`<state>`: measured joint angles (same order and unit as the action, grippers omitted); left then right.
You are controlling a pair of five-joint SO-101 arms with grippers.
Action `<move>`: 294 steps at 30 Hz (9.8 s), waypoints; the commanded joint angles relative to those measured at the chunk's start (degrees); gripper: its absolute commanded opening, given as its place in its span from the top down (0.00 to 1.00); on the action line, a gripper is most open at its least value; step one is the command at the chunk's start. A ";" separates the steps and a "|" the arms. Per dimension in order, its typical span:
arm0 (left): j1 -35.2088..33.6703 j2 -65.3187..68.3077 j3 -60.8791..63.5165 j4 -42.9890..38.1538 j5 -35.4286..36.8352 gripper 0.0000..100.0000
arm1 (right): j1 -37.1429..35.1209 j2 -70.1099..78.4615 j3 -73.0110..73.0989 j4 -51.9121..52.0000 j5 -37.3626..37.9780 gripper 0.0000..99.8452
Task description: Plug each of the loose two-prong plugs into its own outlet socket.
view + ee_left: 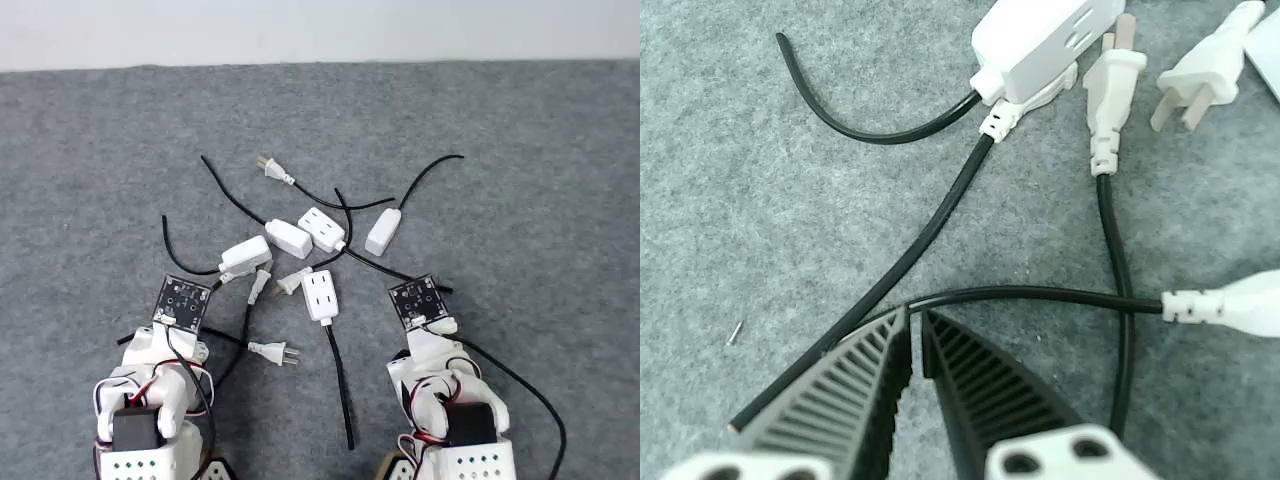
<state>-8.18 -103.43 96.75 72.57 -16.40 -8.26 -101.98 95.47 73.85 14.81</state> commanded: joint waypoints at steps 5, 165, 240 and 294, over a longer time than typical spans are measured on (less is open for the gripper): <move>0.09 -0.88 -0.40 0.35 0.18 0.99 | -0.13 0.31 1.05 -1.01 -0.26 0.99; -28.48 84.84 -42.77 -35.69 26.99 0.83 | -46.99 106.86 -63.74 -24.92 15.74 1.00; -22.42 84.31 -41.01 -35.78 24.00 0.83 | 22.73 30.64 -12.40 -15.34 12.92 0.99; -21.89 84.31 -40.40 -35.60 24.00 0.83 | 29.14 30.73 -10.29 -22.81 14.07 0.90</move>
<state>-30.42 -18.59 56.92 36.26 7.96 21.45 -70.86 87.47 51.52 29.49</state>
